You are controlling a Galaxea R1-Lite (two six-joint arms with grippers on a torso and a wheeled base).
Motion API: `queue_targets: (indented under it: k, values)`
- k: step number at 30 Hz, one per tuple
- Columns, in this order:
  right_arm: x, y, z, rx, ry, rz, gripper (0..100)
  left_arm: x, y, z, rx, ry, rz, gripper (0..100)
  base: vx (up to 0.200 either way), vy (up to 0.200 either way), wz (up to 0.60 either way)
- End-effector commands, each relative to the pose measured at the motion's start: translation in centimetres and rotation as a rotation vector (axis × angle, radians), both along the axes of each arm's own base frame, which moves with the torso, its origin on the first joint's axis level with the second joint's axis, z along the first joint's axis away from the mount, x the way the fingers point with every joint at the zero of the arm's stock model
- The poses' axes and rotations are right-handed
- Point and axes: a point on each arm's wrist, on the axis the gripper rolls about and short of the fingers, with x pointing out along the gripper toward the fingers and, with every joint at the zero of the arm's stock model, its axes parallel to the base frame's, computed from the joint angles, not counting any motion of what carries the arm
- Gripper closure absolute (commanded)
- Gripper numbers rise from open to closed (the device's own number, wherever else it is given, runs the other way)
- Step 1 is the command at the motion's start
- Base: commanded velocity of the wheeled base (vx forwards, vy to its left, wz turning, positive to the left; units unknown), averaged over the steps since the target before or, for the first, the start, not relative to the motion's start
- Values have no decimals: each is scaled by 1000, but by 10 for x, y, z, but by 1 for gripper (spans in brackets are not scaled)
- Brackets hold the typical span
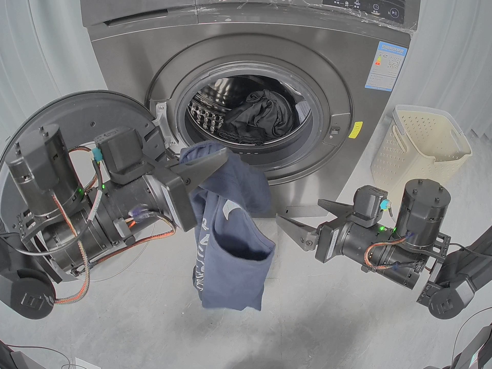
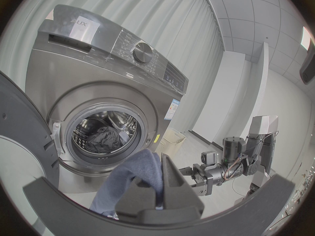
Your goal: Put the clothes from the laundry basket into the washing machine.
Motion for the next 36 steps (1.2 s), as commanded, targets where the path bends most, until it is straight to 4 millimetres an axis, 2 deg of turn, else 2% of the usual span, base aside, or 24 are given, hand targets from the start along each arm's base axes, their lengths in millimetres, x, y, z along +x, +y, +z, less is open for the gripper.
queue_targets:
  k: [1,6,12,15,16,22,28,33,36]
  values:
    - [2,-4,-7,-17,19,-13,0,-4,3,5,-15,-16,11,100,0,0,0]
    - [-1,-6,-12,-37,33,-9,0,-5,5,9,-27,-28,25,100,0,0,0]
    - [-13,-13,-32,-120,80,36,0,-4,7,18,-48,-52,35,100,0,0,0]
    - [-14,-13,-34,-123,84,39,0,-4,8,19,-49,-53,42,100,0,0,0]
    - [-12,-8,-40,-138,99,51,0,-2,9,20,-51,-56,48,100,0,0,0]
    - [-7,0,-46,-153,84,75,0,-2,9,22,-56,-63,46,100,0,0,0]
    - [-7,24,-56,-149,55,156,0,-2,9,22,-58,-63,47,100,0,0,0]
    - [6,40,-62,-128,24,165,0,-3,10,22,-58,-63,50,100,0,0,0]
    - [21,48,-59,-106,-12,149,0,-6,12,25,-65,-74,54,100,0,0,0]
